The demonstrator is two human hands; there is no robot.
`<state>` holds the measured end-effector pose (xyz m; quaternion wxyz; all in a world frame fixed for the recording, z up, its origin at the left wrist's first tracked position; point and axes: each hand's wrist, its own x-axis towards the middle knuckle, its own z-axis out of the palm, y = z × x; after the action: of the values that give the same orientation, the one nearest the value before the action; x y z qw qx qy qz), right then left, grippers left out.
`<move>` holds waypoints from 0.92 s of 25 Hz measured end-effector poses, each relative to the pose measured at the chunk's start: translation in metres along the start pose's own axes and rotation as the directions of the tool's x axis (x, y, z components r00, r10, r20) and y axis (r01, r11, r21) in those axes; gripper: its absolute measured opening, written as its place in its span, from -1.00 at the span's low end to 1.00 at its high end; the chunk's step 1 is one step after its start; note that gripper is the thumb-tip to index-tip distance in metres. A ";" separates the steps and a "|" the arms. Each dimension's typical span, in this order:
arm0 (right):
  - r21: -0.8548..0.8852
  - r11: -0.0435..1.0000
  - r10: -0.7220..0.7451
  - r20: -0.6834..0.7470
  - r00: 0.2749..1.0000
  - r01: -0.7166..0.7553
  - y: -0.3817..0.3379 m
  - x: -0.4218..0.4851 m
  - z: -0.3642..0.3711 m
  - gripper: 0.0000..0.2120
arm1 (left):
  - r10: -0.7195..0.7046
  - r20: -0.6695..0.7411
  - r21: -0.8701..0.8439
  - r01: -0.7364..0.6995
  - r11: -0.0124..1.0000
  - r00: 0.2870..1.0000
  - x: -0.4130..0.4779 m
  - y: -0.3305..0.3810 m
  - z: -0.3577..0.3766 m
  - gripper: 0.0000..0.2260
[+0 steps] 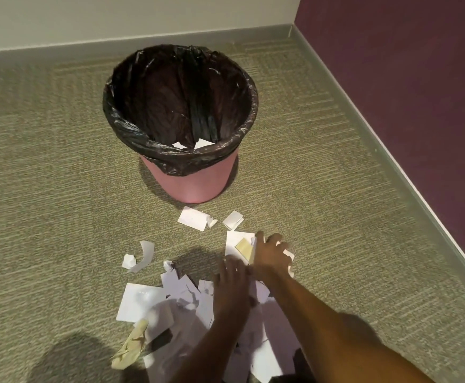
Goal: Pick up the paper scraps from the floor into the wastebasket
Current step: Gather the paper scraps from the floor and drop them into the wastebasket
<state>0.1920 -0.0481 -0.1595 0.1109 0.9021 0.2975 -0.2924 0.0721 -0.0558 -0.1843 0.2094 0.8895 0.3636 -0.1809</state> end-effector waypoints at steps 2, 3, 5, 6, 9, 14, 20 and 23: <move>-0.009 0.998 -0.056 -0.122 0.991 0.055 -0.004 -0.005 0.011 -0.48 | 0.120 -0.152 -0.036 -0.127 0.991 0.981 -0.005 -0.005 0.010 -0.24; 0.002 0.997 -0.082 -0.126 0.989 0.082 -0.006 -0.006 0.012 -0.51 | 0.165 -0.233 -0.058 -0.183 0.981 0.958 -0.009 -0.006 0.009 -0.31; 0.021 0.993 -0.116 -0.061 0.991 0.117 -0.005 -0.004 0.010 -0.43 | 0.240 -0.400 -0.014 -0.268 0.963 0.885 -0.012 -0.008 0.011 -0.44; 0.037 0.991 -0.130 -0.015 0.991 0.130 -0.005 -0.002 0.008 -0.41 | 0.270 -0.441 0.032 -0.286 0.958 0.856 -0.014 -0.010 0.011 -0.50; 0.080 0.986 -0.156 0.078 0.985 0.149 -0.003 0.006 0.000 -0.50 | 0.319 -0.459 0.022 -0.349 0.937 0.829 -0.015 -0.026 0.008 -0.66; 0.165 0.978 -0.151 0.110 0.982 0.131 -0.002 0.003 -0.018 -0.56 | 0.286 -0.071 -0.017 -0.288 0.958 0.956 -0.044 -0.078 -0.029 -0.17; 0.121 0.984 -0.156 0.263 0.952 0.127 -0.015 0.005 -0.041 -0.35 | 0.343 0.175 0.137 -0.367 0.920 0.923 -0.053 -0.105 -0.033 -0.23; 0.101 0.983 -0.180 0.320 0.930 0.155 -0.025 0.004 -0.056 -0.33 | 0.301 0.138 0.015 -0.306 0.952 0.944 -0.047 -0.098 -0.024 -0.37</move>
<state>0.2053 -0.0056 -0.1178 0.1002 0.8156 0.3398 -0.4575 -0.0263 -0.0073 -0.1657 0.2424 0.9244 0.2042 -0.2124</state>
